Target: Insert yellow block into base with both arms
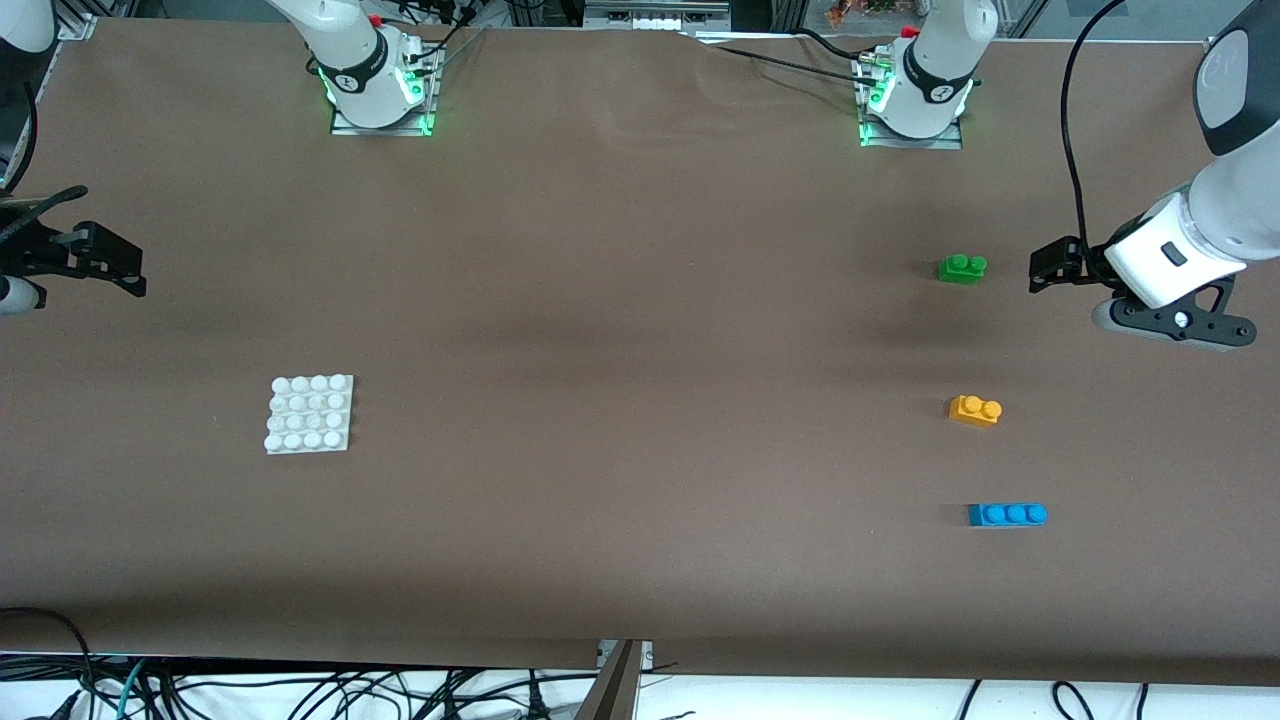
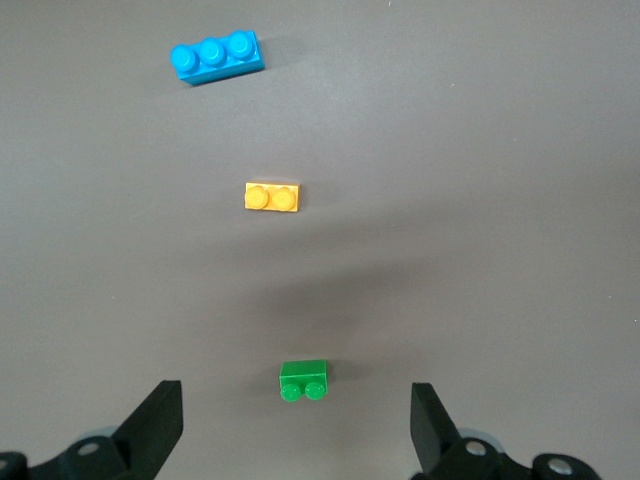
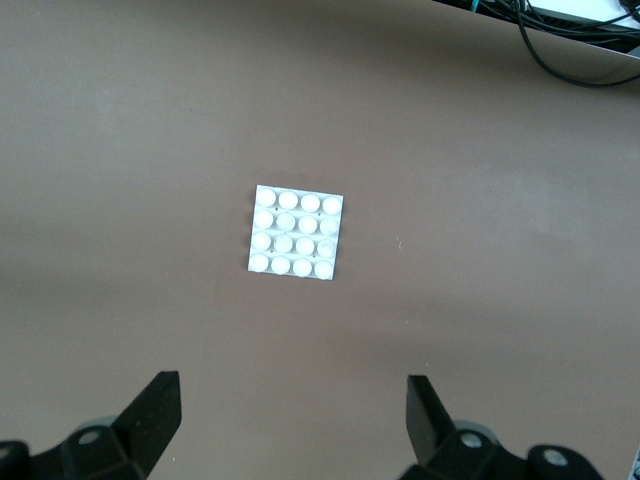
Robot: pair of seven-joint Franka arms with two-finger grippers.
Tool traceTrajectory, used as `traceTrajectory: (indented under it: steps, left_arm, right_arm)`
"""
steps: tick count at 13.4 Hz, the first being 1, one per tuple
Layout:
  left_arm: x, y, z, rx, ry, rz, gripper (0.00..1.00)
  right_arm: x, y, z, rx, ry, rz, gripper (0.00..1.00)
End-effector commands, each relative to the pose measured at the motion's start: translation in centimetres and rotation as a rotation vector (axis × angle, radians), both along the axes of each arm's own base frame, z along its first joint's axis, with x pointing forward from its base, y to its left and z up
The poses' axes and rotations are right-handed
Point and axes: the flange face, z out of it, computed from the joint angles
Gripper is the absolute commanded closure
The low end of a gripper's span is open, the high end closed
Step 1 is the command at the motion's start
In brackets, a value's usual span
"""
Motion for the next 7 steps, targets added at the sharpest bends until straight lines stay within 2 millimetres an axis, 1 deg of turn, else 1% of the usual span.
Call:
traceTrajectory:
  steps: [1, 7]
  left_arm:
    - [0.11, 0.15, 0.58, 0.0, 0.007, -0.02, 0.0]
    - [0.12, 0.15, 0.65, 0.0, 0.005, -0.021, 0.0]
  right_arm:
    - [-0.16, -0.05, 0.37, 0.004, 0.001, 0.004, 0.0]
    - [0.02, -0.13, 0.13, 0.003, 0.001, 0.002, 0.0]
